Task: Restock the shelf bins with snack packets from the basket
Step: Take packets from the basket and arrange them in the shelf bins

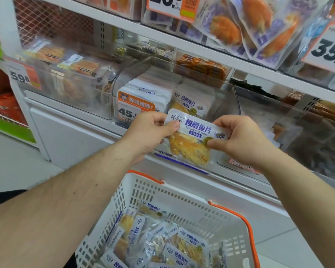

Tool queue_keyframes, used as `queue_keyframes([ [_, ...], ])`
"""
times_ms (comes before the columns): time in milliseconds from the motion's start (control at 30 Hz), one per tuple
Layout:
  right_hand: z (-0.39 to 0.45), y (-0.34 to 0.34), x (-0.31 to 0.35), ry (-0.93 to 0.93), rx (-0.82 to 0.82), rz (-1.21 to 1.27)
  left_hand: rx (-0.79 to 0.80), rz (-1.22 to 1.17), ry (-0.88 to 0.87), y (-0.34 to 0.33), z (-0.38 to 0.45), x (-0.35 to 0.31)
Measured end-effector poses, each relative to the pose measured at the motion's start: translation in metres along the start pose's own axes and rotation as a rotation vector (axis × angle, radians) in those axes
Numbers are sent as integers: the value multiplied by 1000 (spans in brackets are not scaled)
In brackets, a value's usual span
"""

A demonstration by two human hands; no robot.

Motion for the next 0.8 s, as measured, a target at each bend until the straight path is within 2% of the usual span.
queue_keyframes([
  [200,20,41,7,-58,-209,100,-101,-24,81,19,6,11],
  [400,41,48,18,-49,-338,24,-105,-13,135,16,7,19],
  [600,78,33,18,-90,-366,13,-85,-3,144,11,8,23],
  [800,113,8,7,-145,-355,-110,-69,9,158,8,9,28],
])
Point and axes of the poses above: each hand's wrist, its own z-axis towards the middle knuckle, its own y-axis out of the back of the hand, x = y × z, the point moved 9 cm from there along z, towards the middle knuckle, and after that the axes turned 11 degrees about -y, right-handed, at the moved point
